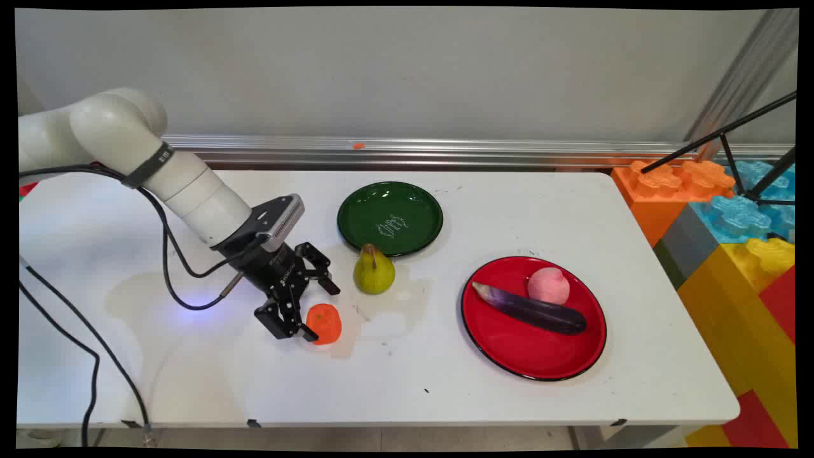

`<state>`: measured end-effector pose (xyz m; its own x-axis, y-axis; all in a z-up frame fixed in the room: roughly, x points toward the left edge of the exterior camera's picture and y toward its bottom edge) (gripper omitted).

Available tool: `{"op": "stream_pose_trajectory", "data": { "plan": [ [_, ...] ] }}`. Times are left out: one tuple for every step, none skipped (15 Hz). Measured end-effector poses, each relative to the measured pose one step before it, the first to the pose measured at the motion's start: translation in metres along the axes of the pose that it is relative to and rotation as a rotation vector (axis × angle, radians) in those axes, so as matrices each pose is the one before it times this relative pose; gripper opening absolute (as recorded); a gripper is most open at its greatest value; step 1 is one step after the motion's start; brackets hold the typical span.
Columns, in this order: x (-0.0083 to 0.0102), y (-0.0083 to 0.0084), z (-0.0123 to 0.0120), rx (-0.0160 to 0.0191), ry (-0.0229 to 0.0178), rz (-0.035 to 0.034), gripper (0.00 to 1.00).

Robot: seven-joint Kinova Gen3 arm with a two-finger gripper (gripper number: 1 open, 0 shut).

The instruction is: Pick up the eggplant from the red plate

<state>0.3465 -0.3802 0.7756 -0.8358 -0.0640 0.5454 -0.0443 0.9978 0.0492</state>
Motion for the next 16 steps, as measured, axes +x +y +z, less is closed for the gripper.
{"op": "stream_pose_trajectory", "data": {
  "plan": [
    [0.00113, -0.00016, -0.00061, 0.00229, 0.00116, -0.00521, 1.0],
    [0.00126, -0.00027, -0.00086, 0.00219, 0.00099, -0.00708, 1.0],
    [0.00165, -0.00052, -0.00126, 0.00256, 0.00042, -0.00844, 1.0],
    [0.00245, -0.00095, -0.00207, 0.00438, -0.00047, -0.01347, 1.0],
    [0.00285, -0.00114, -0.00221, 0.00521, -0.00063, -0.01632, 1.0],
    [0.00318, -0.00095, -0.00247, 0.0061, -0.00201, -0.01783, 1.0],
    [0.00488, -0.00083, -0.00315, 0.007, -0.00644, -0.02179, 1.0],
    [0.00605, -0.00008, -0.00366, 0.00549, -0.00845, -0.02224, 1.0],
    [0.00578, 0.00025, -0.00338, 0.00411, -0.00802, -0.01779, 1.0],
    [0.00618, 0.00073, -0.00389, 0.00399, -0.00785, -0.01697, 1.0],
    [0.0082, 0.00157, -0.00562, 0.00092, -0.00977, -0.02051, 1.0],
    [0.00699, 0.00147, -0.00489, -0.00202, -0.00806, -0.01564, 1.0],
    [0.00562, 0.0012, -0.00432, -0.00197, -0.00572, -0.01151, 1.0],
    [0.00661, 0.00136, -0.00484, -0.00338, -0.00422, -0.01145, 1.0],
    [0.00647, 0.00129, -0.00417, -0.0044, -0.00282, -0.00909, 1.0],
    [0.00461, 0.00095, -0.00269, -0.00345, -0.00035, -0.00549, 1.0]
  ]
}}
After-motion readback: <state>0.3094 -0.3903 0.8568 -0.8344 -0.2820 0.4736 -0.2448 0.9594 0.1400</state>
